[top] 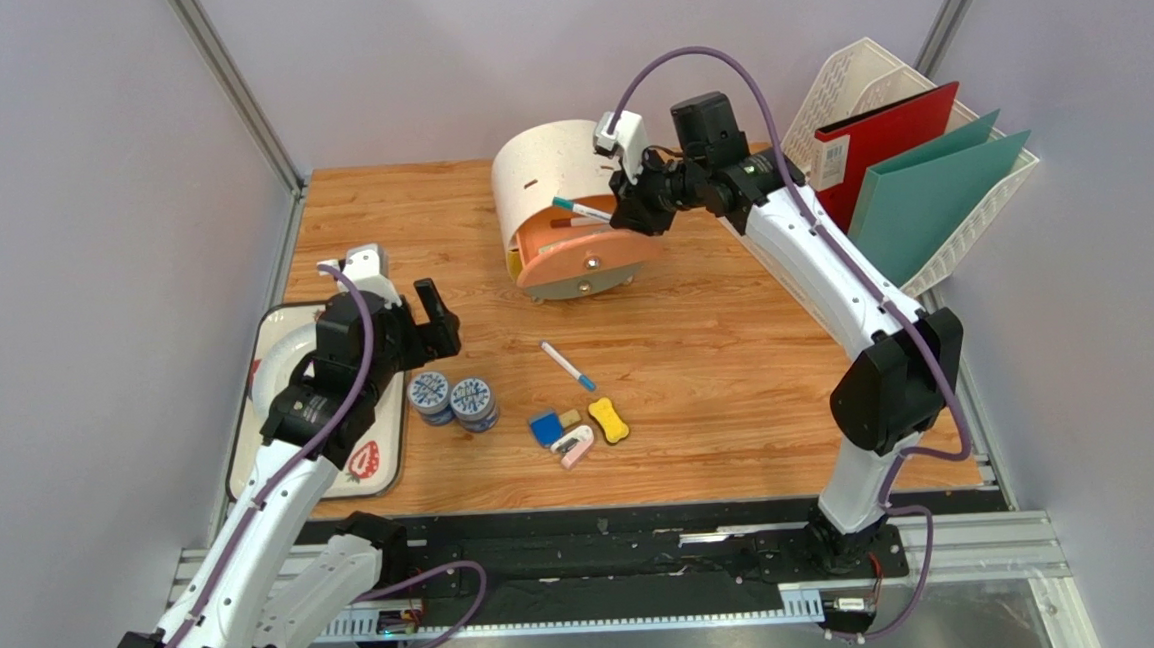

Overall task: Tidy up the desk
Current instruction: Place the stationery in the drawer.

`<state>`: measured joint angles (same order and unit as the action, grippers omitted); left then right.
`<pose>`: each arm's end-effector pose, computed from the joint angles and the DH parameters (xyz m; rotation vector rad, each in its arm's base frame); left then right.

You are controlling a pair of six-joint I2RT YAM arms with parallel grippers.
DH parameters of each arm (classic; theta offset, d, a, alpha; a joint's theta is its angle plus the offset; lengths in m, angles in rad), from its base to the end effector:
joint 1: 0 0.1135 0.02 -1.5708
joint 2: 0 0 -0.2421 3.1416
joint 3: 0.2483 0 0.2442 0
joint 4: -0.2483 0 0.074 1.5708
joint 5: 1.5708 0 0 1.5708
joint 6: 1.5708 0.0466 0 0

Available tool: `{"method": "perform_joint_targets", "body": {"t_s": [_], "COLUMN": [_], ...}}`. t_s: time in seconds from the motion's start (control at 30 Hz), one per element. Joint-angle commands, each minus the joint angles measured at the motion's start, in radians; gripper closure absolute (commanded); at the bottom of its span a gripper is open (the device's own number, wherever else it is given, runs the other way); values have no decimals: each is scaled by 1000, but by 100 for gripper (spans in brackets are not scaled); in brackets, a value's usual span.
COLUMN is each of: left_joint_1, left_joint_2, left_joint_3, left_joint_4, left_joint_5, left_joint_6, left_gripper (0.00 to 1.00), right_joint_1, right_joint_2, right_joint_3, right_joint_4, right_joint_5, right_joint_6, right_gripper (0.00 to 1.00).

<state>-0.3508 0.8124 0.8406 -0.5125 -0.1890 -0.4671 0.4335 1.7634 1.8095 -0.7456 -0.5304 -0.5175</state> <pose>0.1856 -0.0586 0.3002 -0.2371 2.0468 -0.3151 0.3417 0.1841 0.3485 -1.2522 1.8254 0.5530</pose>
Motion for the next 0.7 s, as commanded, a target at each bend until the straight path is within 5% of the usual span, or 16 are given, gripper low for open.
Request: {"method": "perform_joint_targets", "body": {"t_s": [0.0,0.23,0.5,0.63,0.67], "left_joint_1": [7,9,9,9,9], "left_joint_2": [-7,-12,-24,-36,-41], "left_joint_3": [23,26,31,28,26], "left_joint_4": [31,28,20,19,28], "left_joint_5": [2,3,2,5,9], "left_joint_6": [12,10,8,-7,-7], "left_gripper": [1,1,1,1,1], "right_joint_1": [1,1,-1,2,4], "right_joint_2": [19,-2,-175,-413,-462], "right_joint_3": [57,54,-28,-420,-514], "right_joint_4": [-12,37,222,549,612], "right_joint_5": [27,52,176,175,156], "right_joint_6": [-21,2,126,367,457], "right_gripper": [82,64,59,56,47]}}
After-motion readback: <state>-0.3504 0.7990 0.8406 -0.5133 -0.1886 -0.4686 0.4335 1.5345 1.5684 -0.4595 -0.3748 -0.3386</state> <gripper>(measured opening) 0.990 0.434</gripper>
